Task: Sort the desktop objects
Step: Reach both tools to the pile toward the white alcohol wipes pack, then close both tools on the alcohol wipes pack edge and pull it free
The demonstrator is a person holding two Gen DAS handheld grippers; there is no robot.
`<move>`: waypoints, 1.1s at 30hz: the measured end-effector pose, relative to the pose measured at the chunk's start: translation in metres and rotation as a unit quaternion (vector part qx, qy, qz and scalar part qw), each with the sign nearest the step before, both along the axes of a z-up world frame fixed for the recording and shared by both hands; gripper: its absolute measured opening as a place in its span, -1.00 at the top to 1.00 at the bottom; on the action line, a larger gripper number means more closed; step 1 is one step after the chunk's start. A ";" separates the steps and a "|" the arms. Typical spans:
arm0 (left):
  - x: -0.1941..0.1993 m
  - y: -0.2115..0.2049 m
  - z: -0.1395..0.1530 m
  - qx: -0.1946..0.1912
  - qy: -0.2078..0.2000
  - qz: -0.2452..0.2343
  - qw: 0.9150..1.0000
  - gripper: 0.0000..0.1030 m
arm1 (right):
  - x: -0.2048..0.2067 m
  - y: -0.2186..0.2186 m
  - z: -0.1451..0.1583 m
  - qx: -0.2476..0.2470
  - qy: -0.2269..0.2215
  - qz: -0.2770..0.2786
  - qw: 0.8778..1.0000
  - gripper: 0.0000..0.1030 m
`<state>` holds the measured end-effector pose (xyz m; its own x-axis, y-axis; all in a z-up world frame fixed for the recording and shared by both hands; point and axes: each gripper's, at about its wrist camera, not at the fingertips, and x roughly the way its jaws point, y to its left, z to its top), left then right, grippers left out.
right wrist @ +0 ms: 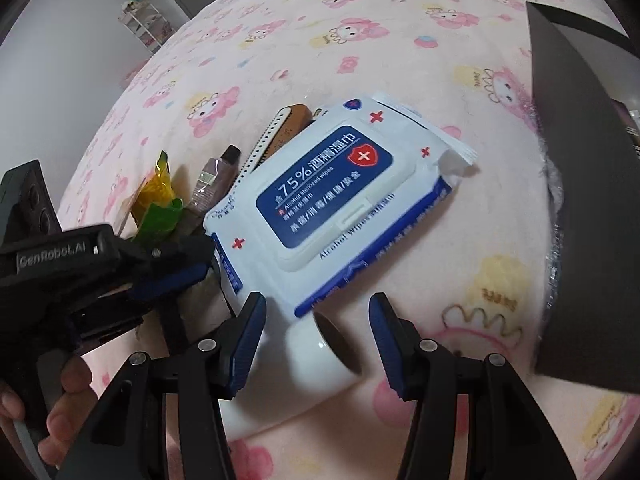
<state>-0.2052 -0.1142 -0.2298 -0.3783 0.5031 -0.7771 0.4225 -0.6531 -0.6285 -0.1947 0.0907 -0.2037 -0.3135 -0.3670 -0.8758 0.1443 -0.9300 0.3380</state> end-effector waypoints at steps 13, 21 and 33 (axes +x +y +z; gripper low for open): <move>-0.013 0.018 0.021 0.003 0.031 -0.059 0.998 0.60 | 0.008 -0.012 0.017 0.034 0.049 0.011 0.998 0.06; -0.043 0.008 0.025 -0.074 0.057 -0.041 0.995 0.60 | -0.003 -0.006 0.009 0.040 0.025 0.004 0.999 0.05; -0.002 0.029 0.010 0.001 -0.035 -0.106 0.994 0.59 | 0.002 0.005 0.012 0.001 0.022 0.009 1.000 0.05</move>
<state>-0.2072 -0.0856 -0.2197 -0.2089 0.5680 -0.7961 0.3172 -0.7307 -0.6046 -0.1932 0.0952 -0.1917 -0.3452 -0.3706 -0.8623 0.1753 -0.9280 0.3286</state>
